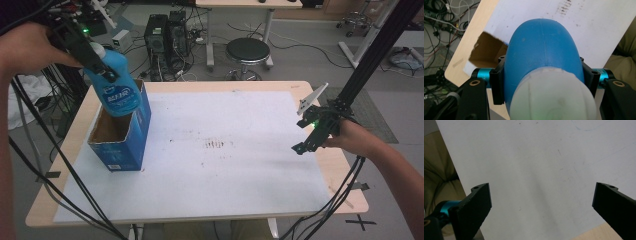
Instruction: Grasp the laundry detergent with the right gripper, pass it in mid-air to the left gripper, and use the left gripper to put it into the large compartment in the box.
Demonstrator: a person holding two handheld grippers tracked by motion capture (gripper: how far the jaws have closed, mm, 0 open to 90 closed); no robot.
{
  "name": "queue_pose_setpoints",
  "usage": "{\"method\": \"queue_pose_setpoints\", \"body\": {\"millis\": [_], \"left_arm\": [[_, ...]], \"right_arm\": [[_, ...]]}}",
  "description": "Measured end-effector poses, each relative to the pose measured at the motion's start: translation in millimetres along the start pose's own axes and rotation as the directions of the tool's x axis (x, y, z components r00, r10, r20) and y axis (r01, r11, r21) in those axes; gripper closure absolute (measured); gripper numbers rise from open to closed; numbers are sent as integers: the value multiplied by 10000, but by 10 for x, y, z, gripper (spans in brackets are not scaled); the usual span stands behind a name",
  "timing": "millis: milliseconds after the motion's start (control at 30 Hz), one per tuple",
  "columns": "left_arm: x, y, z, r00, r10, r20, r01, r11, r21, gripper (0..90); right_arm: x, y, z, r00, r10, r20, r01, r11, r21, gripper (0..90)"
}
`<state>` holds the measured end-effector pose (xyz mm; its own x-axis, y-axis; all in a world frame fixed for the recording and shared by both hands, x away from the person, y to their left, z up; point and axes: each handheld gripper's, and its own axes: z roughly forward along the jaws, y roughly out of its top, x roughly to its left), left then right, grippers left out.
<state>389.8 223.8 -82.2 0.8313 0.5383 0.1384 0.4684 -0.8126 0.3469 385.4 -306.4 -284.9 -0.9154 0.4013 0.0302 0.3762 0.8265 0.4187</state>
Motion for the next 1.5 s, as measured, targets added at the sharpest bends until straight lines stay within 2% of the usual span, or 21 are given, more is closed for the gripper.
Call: {"method": "queue_pose_setpoints", "body": {"millis": [167, 267, 500, 900, 1333, 1500], "left_arm": [[85, -127, -26, 9998, -140, -143, 142, 9998, 117, 379], [125, -187, -9, 9996, -70, -261, 73, 9999, 133, 379], [196, -311, 140, 9998, -114, -184, 118, 9997, 230, 380], [260, -466, 568, 9999, -66, 151, 57, 9980, 626, 380], [264, -654, 1249, 9976, 390, 580, -449, 9935, 1043, 379], [254, -690, 1385, 9971, 483, 584, -548, 9918, 1155, 380]], "right_arm": [[-8, 32, -2, 10000, -17, 14, 16, 10000, 50, 13], [-8, 40, 4, 10000, -1, 32, 1, 10000, 41, 13], [-13, 24, 5, 9998, 152, 118, -154, 9998, 131, 13], [-31, -27, 38, 9995, 301, 78, -302, 9995, 113, 13], [-10, -97, 109, 9993, 369, 95, -370, 9992, 143, 13], [-13, -83, 123, 9993, 374, 93, -375, 9992, 136, 13]]}}
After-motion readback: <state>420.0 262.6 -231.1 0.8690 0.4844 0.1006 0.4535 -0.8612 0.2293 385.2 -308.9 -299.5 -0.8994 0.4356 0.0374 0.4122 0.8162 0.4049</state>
